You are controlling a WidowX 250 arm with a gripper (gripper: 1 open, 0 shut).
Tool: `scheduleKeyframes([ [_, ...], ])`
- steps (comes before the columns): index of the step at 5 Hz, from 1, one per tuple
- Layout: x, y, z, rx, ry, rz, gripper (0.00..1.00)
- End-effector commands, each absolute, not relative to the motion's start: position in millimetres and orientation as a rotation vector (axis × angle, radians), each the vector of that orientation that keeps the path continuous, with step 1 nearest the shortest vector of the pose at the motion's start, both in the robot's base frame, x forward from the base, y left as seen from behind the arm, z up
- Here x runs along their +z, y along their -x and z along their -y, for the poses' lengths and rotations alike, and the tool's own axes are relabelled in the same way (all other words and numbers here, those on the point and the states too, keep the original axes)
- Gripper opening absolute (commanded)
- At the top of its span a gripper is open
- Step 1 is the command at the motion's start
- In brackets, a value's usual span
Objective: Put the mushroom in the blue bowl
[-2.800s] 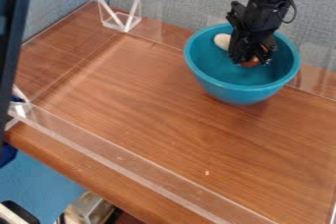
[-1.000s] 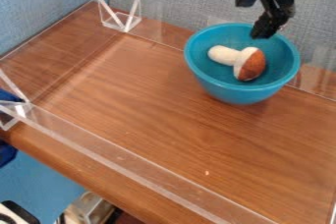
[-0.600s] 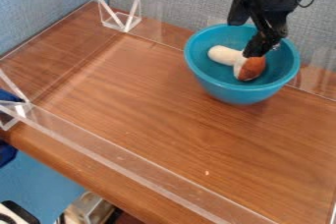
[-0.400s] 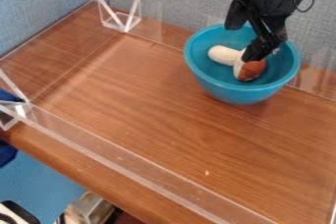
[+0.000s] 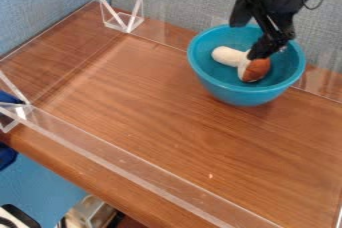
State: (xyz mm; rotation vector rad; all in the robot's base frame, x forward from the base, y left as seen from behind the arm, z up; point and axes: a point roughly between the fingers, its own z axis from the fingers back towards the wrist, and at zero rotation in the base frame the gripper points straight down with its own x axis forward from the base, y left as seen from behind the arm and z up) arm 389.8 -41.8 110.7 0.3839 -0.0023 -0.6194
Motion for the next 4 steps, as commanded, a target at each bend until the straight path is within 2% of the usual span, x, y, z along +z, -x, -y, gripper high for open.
scheduleKeyframes([
  [1, 138.9, -397, 48, -0.592, -0.401, 0.084, 1.00],
  [3, 121.7, -407, 66, -0.599, -0.401, 0.078, 1.00],
  [4, 129.1, -409, 61, -0.619, -0.410, 0.095, 1.00],
])
